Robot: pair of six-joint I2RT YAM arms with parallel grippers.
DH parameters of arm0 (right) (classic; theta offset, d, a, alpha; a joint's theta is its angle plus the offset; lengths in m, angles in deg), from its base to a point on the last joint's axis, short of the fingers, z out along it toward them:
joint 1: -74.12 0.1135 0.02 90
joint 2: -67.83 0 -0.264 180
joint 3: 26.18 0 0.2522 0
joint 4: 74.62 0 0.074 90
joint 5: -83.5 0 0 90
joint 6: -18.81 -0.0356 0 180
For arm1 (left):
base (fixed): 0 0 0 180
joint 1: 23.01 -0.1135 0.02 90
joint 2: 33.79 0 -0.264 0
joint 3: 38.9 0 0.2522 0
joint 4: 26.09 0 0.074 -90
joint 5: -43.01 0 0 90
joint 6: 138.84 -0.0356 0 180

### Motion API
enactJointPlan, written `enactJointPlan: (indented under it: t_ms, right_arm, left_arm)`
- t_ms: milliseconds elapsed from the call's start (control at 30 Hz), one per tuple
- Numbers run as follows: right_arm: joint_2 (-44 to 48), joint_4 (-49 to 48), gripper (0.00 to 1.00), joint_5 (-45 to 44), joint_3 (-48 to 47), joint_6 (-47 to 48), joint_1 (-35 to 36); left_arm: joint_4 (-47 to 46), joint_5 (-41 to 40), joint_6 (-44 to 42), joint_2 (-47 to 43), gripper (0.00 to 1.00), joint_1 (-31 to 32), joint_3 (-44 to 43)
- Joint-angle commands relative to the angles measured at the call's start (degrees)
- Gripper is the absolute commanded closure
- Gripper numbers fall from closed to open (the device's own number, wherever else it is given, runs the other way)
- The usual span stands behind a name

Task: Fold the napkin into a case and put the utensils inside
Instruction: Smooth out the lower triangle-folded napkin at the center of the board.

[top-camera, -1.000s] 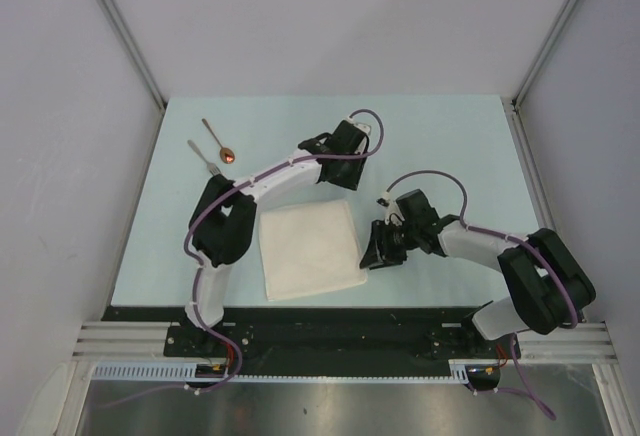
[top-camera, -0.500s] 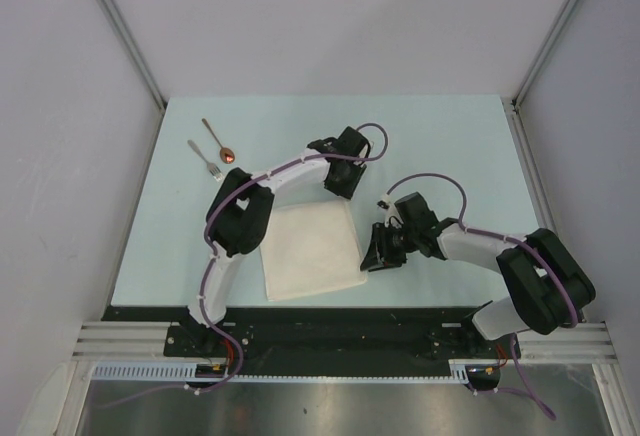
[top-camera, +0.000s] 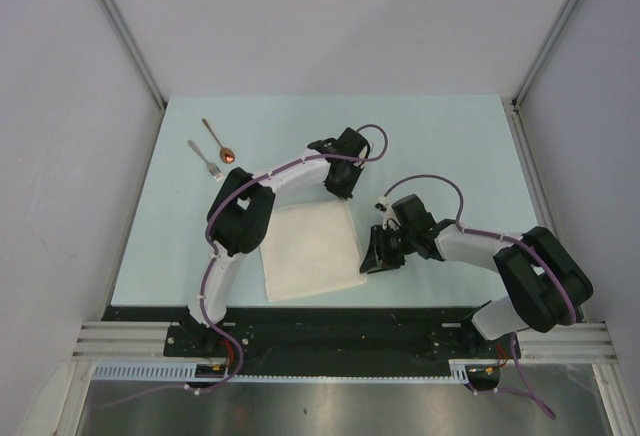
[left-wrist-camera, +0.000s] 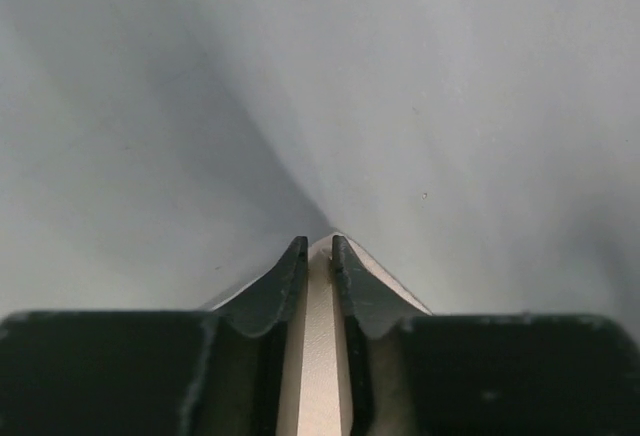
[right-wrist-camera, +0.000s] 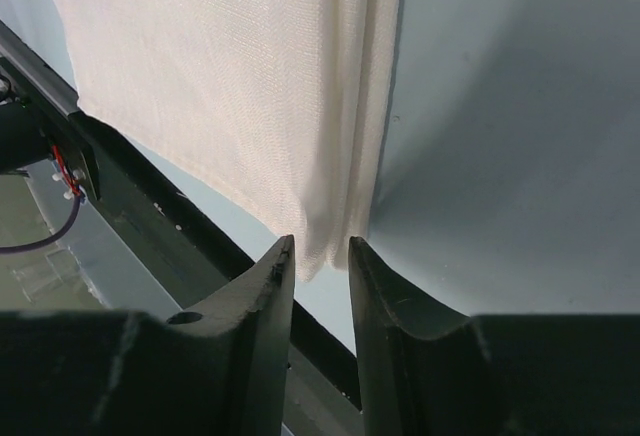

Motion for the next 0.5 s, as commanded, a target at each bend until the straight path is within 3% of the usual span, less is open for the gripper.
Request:
enactJointPlan:
  t_ms: [0, 167, 467]
  right_arm:
    - [-0.34, -0.68, 0.69, -0.84, 0.14, -0.21, 0.43]
    - [0.88, -0.07, 0.78, -0.75, 0.75, -0.39, 0.69]
    - [2.47, -2.17, 0.87, 0.57, 3.56, -2.32, 1.39]
  left_arm:
    - [-0.44, 0.92, -0.27, -0.21, 0.84, -0.44, -1.41]
    - [-0.62, 1.28, 0.0, 0.05, 0.98, -0.52, -1.76]
    - [-0.88, 1.02, 2.01, 1.63, 1.0, -0.88, -2.55]
